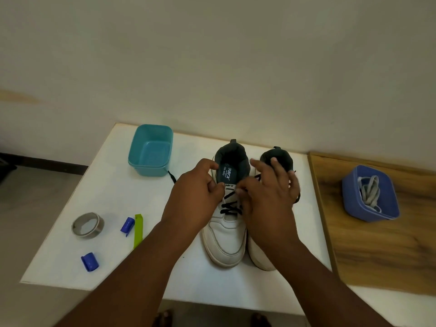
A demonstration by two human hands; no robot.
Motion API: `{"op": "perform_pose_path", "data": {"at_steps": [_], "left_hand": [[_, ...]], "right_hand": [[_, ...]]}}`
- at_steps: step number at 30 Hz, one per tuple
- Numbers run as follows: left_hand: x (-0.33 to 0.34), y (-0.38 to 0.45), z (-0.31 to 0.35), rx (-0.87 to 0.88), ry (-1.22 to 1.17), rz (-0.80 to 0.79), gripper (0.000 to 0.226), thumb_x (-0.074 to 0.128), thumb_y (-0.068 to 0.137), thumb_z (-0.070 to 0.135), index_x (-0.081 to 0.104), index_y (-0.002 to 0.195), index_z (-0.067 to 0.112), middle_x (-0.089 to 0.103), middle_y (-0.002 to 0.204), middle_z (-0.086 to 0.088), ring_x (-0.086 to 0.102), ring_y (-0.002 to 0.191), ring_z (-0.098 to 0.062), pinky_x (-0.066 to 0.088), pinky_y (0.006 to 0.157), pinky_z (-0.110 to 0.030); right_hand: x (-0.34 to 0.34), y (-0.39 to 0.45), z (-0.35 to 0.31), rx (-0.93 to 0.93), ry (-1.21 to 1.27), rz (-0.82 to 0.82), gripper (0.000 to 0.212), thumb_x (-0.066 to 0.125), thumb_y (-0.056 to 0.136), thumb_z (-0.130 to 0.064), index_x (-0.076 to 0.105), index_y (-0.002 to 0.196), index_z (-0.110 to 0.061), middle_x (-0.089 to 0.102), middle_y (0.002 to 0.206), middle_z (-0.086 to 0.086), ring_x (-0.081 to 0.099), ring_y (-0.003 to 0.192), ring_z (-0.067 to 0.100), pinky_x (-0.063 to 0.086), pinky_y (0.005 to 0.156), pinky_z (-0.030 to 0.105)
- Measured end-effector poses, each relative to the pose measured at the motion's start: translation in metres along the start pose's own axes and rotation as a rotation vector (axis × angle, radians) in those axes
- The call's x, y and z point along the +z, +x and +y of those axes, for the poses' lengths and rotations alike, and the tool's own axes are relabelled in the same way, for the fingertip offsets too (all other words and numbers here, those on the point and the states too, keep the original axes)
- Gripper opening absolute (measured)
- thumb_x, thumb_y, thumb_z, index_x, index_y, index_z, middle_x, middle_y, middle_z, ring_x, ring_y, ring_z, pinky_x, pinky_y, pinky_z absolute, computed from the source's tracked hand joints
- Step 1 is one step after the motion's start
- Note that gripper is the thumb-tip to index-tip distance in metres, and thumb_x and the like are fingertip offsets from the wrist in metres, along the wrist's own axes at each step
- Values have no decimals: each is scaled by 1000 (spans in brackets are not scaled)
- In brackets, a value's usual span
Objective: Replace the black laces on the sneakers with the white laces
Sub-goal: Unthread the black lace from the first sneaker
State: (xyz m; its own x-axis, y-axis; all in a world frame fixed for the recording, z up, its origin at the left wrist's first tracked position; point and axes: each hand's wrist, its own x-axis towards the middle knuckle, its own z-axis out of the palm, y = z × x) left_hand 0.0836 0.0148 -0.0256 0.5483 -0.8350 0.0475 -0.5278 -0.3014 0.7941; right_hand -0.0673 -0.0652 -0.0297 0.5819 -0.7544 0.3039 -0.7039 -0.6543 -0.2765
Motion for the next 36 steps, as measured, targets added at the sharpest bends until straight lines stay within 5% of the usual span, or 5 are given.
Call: {"op": "perform_pose_path", "data": {"at_steps": [5,12,27,31,36], "left_hand": [[1,1,1,4,2,1,35,67,92,26,54,124,30,65,68,9,63,68,-4,49,66,-21],[0,1,4,-23,4,-14,37,67,94,30,52,128,29,67,71,8,65,69,-7,47,68,-17],[3,1,2,2,9,-15,36,65,93,28,52,126,31,66,71,10,63,69,-4,47,66,-19],[3,1,2,-1,10,-19,36,65,93,28,52,127,30,67,71,8,64,70,-6,46,65,-18],[2,1,3,-11,22,-15,38,65,93,29,51,128,32,66,72,9,63,69,-4,48,66,-18]], "right_hand": [[-17,5,10,306,51,286,9,56,100,-24,63,105,-26,53,133,4,46,128,30,28,111,52],[5,-1,-10,-74,-26,-118,10,72,88,-30,76,93,-36,44,157,5,16,153,40,7,121,62],[-19,13,2,516,716,580,16,39,107,-20,55,106,-22,57,101,4,54,90,10,48,78,27],[-20,13,7,504,702,472,19,46,104,-13,55,115,-24,57,112,2,54,100,10,47,79,29],[-6,6,2,-38,96,10,32,64,90,-21,69,119,-32,43,154,4,25,150,33,21,120,59]]}}
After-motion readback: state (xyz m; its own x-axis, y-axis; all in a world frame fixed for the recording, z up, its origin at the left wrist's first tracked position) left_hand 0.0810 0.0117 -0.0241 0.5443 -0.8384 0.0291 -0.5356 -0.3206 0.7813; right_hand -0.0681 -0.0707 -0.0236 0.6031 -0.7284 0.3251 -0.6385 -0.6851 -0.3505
